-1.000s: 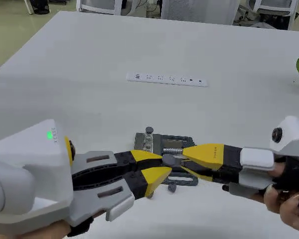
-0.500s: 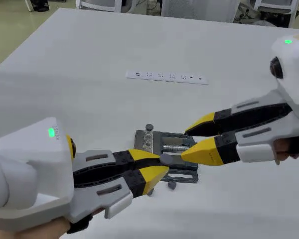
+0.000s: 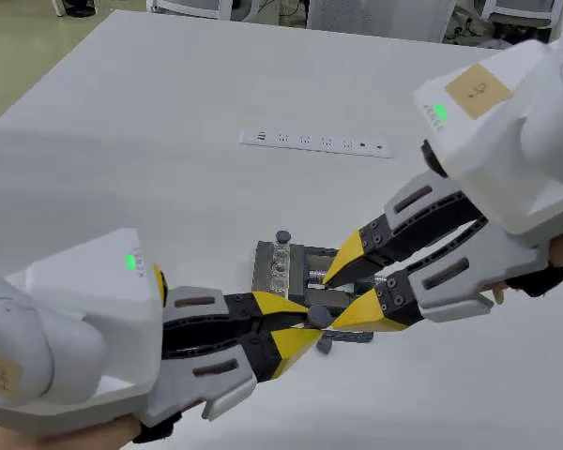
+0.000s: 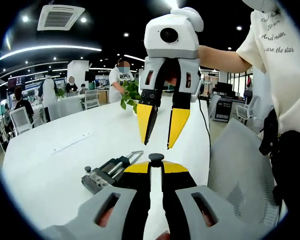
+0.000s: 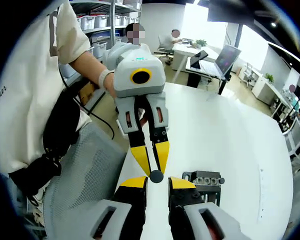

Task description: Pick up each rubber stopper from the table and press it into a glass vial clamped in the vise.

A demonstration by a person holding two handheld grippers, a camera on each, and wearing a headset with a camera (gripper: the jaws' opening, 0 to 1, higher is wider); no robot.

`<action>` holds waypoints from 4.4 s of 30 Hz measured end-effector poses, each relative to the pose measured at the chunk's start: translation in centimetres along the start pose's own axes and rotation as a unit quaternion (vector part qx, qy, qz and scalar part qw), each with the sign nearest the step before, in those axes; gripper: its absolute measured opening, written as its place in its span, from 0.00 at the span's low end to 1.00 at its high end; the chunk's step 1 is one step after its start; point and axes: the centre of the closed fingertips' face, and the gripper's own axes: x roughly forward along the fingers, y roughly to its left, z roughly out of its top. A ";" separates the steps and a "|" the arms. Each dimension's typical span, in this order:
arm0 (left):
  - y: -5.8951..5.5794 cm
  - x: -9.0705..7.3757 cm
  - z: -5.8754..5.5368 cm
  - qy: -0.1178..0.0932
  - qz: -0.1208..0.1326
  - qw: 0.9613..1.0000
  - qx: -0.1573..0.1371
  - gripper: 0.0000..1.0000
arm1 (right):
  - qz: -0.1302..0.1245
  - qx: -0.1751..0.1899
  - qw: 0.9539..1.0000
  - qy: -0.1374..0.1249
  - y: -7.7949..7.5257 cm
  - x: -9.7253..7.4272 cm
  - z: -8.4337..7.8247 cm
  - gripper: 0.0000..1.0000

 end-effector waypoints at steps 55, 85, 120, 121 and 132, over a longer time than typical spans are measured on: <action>-1.1 0.9 -1.9 0.030 -0.028 0.999 0.017 0.04 | 0.061 -0.018 0.995 0.083 1.7 2.3 -2.1 0.06; 4.0 -2.1 -4.8 -0.006 0.108 0.984 -0.138 0.44 | 0.024 0.006 0.995 0.093 -5.3 2.2 -2.9 0.07; 7.3 -3.9 -6.5 0.002 0.150 0.976 -0.158 0.71 | 0.040 -0.138 0.973 0.179 -15.5 6.6 -6.3 0.06; 7.4 -3.9 -6.7 0.005 0.151 0.975 -0.161 0.73 | 0.045 -0.149 0.971 0.182 -15.5 6.7 -6.3 0.06; 8.0 -4.2 -7.6 0.020 0.164 0.971 -0.171 0.92 | 0.075 -0.199 0.956 0.200 -15.3 8.4 -6.4 0.05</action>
